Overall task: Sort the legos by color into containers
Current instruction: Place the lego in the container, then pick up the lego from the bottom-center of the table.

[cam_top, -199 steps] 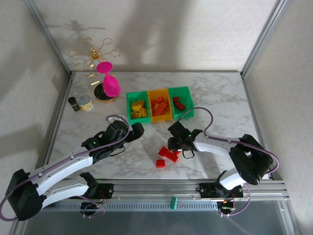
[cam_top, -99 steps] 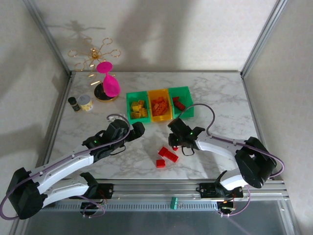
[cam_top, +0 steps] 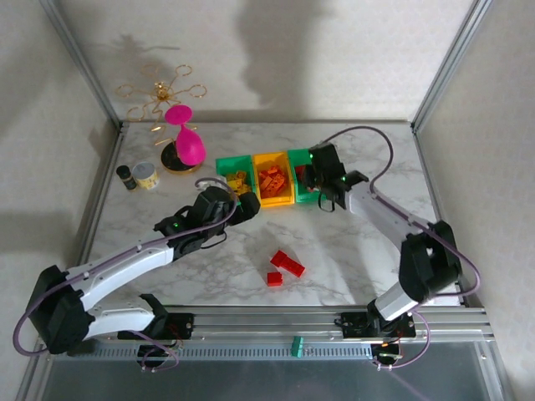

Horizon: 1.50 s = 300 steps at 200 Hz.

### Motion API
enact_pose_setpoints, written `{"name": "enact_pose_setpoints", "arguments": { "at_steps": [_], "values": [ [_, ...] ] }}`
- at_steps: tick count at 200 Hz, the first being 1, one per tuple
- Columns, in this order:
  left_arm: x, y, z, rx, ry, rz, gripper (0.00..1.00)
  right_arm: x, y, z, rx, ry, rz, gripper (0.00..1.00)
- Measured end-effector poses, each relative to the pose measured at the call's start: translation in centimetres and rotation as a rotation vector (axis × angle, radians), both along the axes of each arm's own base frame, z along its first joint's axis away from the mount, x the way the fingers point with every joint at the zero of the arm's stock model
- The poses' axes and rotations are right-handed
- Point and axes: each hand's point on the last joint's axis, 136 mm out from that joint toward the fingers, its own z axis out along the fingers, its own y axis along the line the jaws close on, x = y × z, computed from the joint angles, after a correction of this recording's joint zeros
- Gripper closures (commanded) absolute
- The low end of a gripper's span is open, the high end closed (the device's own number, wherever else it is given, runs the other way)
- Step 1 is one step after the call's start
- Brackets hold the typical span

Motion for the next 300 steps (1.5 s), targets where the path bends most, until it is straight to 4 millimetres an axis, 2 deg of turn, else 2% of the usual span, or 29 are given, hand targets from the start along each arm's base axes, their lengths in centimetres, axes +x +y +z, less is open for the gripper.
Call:
{"name": "enact_pose_setpoints", "arguments": {
  "at_steps": [19, 37, 50, 71, 86, 104, 129, 155, 173, 231, 261, 300],
  "values": [
    [0.9, -0.8, 0.3, 0.006, -0.006, -0.008, 0.0, 3.6, -0.1, -1.6, -0.039, 0.007, -0.017, 0.71],
    [1.5, -1.2, 0.7, 0.007, -0.017, -0.011, 0.0, 6.6, 0.1, -3.7, -0.085, 0.027, -0.026, 0.58],
    [1.7, -1.2, 1.0, 0.004, -0.023, -0.011, 0.0, 8.0, 0.2, -4.8, -0.11, 0.034, -0.018, 0.55],
    [1.8, -1.2, 1.0, 0.004, -0.027, -0.012, 0.0, 8.6, 0.2, -4.9, -0.131, 0.039, -0.007, 0.5],
    [1.7, -1.2, 1.1, 0.003, -0.028, -0.012, 0.0, 8.7, 0.3, -3.9, -0.131, 0.017, -0.001, 0.48],
    [1.7, -1.1, 1.3, -0.002, -0.033, -0.012, 0.0, 7.9, 0.7, -2.3, -0.131, -0.014, 0.012, 0.45],
    [1.2, -0.8, 2.1, -0.017, -0.051, -0.012, 0.0, 4.4, 2.1, -0.1, -0.122, -0.042, 0.068, 0.4],
    [0.3, 0.1, 2.4, -0.03, -0.062, -0.009, 0.0, -0.7, 3.5, 0.2, -0.092, -0.029, 0.153, 0.34],
    [-0.7, 1.0, 2.1, -0.033, -0.055, -0.004, 0.01, -4.3, 4.2, -0.7, -0.076, 0.009, 0.224, 0.28],
    [-3.8, 3.9, -0.2, -0.029, 0.0, 0.032, 0.0, -15.1, 7.1, -4.7, -0.083, 0.173, 0.49, 0.22],
    [-4.9, 5.1, -1.8, -0.018, 0.036, 0.058, 0.0, -18.1, 8.1, -6.3, -0.103, 0.229, 0.582, 0.19],
    [-5.7, 6.0, -2.6, -0.018, 0.058, 0.083, 0.0, -21.4, 10.1, -8.7, -0.163, 0.282, 0.713, 0.15]
  ]
}}
